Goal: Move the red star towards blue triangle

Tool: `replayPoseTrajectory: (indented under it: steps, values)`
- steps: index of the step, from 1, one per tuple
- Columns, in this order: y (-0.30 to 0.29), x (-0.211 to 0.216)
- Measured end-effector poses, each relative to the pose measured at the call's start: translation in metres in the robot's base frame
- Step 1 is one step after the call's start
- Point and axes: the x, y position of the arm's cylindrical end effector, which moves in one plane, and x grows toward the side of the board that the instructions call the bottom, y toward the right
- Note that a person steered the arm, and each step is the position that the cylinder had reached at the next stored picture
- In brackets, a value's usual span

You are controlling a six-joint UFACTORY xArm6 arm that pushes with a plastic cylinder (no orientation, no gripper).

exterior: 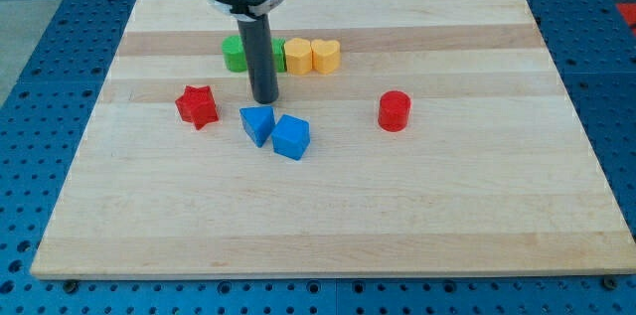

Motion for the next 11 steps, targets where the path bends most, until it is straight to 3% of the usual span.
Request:
replayPoseTrajectory:
  steps: [4,7,8,11]
  values:
    - [-0.038,-0.027]
    - [-0.130,-0.006]
    - [-0.133,0.013]
    - [-0.104,0.016]
